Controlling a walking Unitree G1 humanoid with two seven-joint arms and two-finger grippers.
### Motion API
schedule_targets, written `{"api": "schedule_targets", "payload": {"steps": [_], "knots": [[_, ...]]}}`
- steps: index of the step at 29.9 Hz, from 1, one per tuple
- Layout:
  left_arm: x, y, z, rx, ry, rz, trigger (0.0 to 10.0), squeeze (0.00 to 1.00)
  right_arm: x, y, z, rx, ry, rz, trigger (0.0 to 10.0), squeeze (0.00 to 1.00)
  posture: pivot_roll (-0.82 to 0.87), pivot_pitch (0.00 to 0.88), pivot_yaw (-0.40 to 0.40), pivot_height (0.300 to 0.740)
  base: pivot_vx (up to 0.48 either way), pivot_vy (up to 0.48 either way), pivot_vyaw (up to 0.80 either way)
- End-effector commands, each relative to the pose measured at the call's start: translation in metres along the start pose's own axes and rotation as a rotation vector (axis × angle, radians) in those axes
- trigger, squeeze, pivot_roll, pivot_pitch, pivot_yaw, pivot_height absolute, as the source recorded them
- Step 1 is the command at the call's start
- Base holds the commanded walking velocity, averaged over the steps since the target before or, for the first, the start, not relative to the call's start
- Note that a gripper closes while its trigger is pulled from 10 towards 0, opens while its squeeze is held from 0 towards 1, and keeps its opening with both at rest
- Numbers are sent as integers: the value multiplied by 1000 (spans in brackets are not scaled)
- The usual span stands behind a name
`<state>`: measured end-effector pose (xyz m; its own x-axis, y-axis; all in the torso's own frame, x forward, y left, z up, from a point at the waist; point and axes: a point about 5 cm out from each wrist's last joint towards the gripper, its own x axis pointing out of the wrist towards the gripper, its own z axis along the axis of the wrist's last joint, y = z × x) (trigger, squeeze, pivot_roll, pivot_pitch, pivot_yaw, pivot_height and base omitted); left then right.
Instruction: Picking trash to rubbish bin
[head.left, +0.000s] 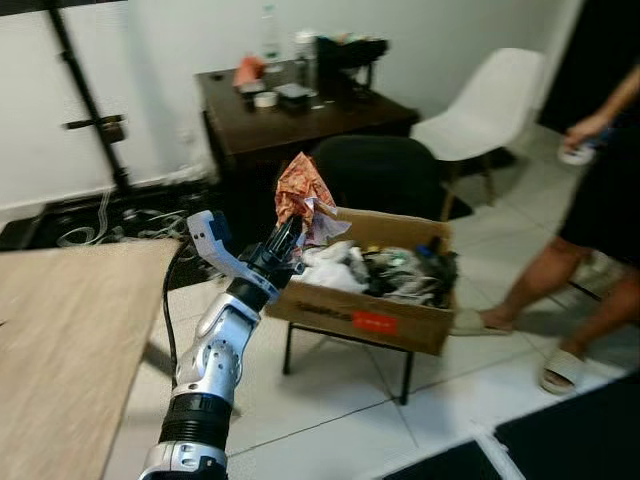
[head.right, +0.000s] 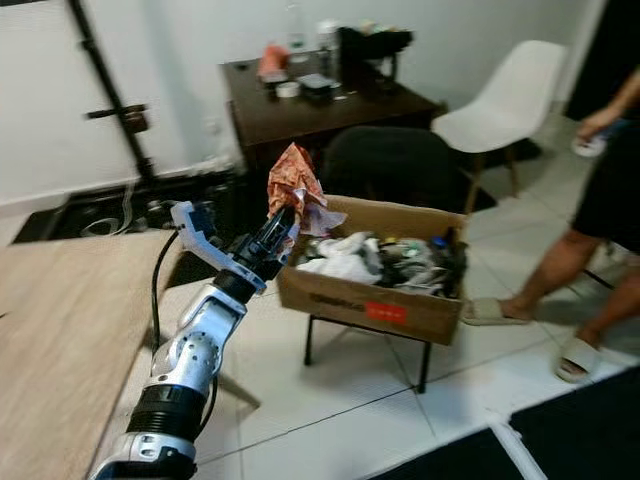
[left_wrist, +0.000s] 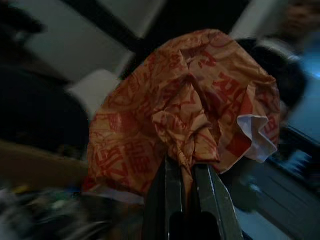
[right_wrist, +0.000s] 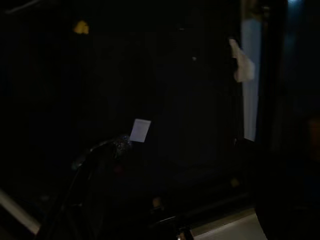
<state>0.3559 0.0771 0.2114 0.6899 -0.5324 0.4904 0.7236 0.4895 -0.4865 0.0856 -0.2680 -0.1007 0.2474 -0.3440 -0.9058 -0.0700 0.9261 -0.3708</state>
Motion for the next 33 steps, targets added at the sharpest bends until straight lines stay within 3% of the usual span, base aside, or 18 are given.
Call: {"api": "schedule_targets", "payload": {"steps": [1, 10, 33], "knots": [[-6, 6, -2, 2, -2, 25, 10000, 0, -1, 7, -6, -1, 19, 16, 10000, 0, -281, 93, 97, 740, 0, 0, -800], [-8, 5, -2, -13, -13, 11, 10000, 0, -1, 9, -3, -21, -5, 30, 10000, 0, -281, 95, 98, 740, 28, 0, -499], [-8, 2, -5, 11, 24, -13, 10000, 0, -1, 15, 3, -25, -18, 39, 10000, 0, -273, 89, 111, 740, 373, 0, 0]]}}
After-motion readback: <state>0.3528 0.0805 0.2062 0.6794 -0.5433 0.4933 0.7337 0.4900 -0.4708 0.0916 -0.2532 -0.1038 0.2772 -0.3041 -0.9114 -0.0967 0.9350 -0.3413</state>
